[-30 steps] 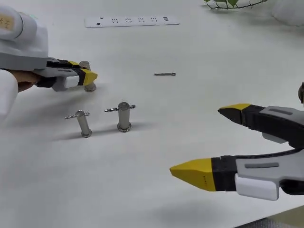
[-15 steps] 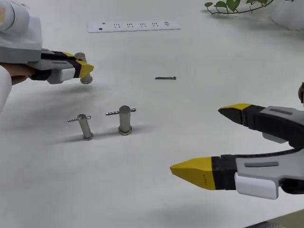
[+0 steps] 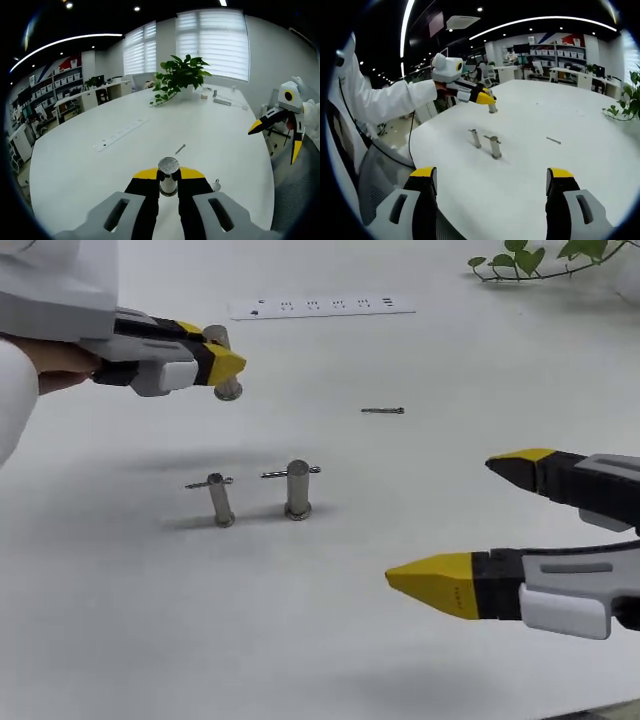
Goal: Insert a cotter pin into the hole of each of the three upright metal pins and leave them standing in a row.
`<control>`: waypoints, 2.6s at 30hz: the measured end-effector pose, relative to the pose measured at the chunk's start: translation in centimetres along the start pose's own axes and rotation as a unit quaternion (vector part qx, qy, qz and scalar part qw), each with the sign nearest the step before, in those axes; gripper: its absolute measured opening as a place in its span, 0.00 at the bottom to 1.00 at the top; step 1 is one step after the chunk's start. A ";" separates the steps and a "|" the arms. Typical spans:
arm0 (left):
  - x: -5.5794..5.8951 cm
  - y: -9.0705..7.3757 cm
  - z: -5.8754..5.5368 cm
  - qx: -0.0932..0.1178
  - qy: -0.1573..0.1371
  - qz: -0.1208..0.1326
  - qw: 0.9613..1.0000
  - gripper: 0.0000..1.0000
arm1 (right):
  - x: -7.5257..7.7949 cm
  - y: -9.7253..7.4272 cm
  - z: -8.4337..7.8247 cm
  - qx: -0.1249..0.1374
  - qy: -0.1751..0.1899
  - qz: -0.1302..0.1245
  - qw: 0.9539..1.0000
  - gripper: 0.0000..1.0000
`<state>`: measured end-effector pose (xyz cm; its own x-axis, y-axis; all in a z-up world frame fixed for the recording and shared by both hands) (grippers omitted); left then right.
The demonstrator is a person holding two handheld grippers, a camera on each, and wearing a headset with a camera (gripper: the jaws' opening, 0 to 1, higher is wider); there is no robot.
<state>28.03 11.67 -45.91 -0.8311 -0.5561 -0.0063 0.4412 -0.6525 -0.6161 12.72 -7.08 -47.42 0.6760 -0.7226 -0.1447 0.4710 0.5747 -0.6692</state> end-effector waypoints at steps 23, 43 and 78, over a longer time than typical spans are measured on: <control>12.0 0.7 -3.6 -0.034 0.053 -0.088 0.994 0.10 | -0.5 -0.7 -0.6 0.006 -0.009 0.006 1.000 0.88; 13.8 4.3 -6.1 -0.068 0.071 -0.099 0.990 0.10 | -0.5 -0.9 -1.4 -0.002 0.004 0.000 1.000 0.88; 14.3 4.5 -7.5 -0.075 0.085 -0.110 0.987 0.10 | -0.1 -0.9 -2.6 -0.024 0.012 -0.004 1.000 0.88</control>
<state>15.54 4.64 -54.72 -0.9518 -0.3064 0.0162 0.1990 -0.6567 -0.7274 10.72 -8.51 -48.68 0.6585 -0.7361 -0.1563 0.4477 0.5502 -0.7049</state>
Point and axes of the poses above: the centre of the closed fingertips' face, and the gripper's own axes: y roughly forward along the fingers, x roughly to its right, z roughly out of its top, the point moved 5 cm from there along -y, roughly backward along the fingers, and after that the axes turned 11 degrees about -x, right-handed, at the moved point
